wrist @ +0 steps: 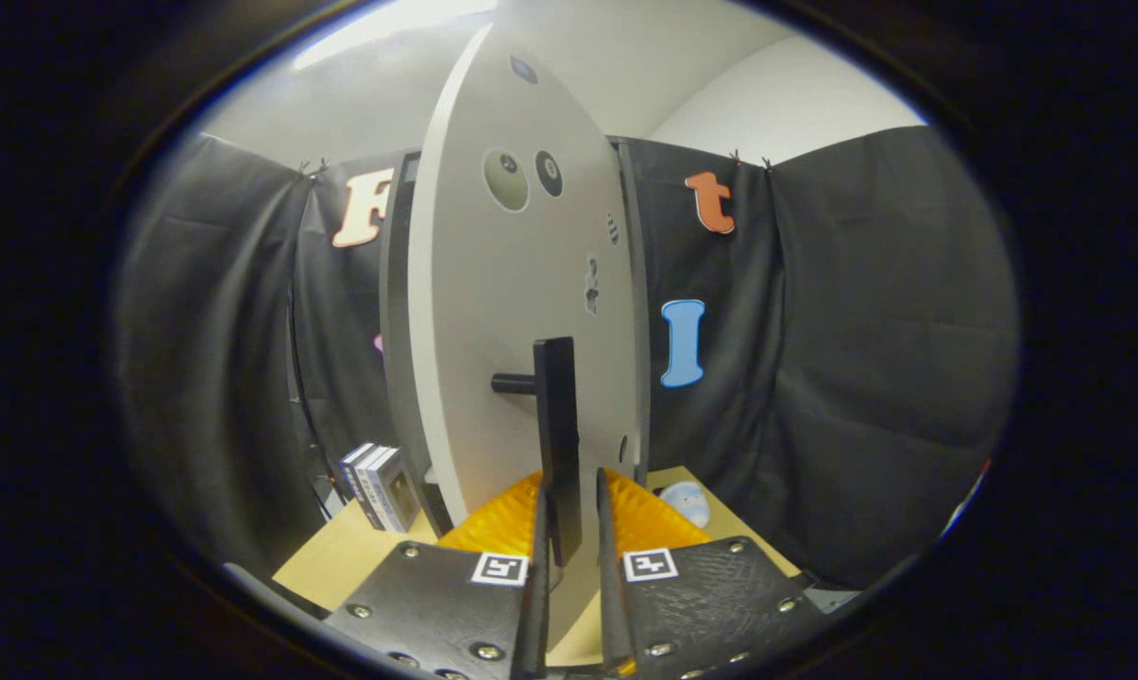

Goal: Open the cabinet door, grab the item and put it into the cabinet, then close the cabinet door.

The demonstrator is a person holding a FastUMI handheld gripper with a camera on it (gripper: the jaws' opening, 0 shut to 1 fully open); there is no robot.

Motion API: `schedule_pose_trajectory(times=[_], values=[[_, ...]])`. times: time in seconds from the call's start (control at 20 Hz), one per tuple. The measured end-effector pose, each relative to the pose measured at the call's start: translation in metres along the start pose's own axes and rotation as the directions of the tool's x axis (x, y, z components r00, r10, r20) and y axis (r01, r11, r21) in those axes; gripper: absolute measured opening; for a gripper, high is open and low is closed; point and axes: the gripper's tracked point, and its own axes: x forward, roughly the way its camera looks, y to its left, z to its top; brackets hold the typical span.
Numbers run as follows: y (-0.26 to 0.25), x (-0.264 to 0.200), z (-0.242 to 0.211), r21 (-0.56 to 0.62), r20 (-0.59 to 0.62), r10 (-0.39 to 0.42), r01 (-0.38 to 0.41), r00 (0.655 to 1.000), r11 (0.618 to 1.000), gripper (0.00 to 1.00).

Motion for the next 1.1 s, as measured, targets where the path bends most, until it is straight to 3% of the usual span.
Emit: schedule_pose_trajectory(times=[0.45, 0.55, 0.65, 1.1], values=[[-0.073, -0.005, -0.008, 0.009, -0.027, 0.031, -0.031, 0.999, 0.999, 0.22], [-0.097, -0.003, -0.001, 0.006, -0.01, 0.017, -0.017, 1.0, 1.0, 0.11], [-0.115, 0.0, -0.002, 0.021, -0.015, 0.018, -0.018, 1.0, 1.0, 0.1], [-0.157, 0.007, -0.001, 0.028, -0.022, 0.115, -0.114, 0.993, 0.993, 0.1]])
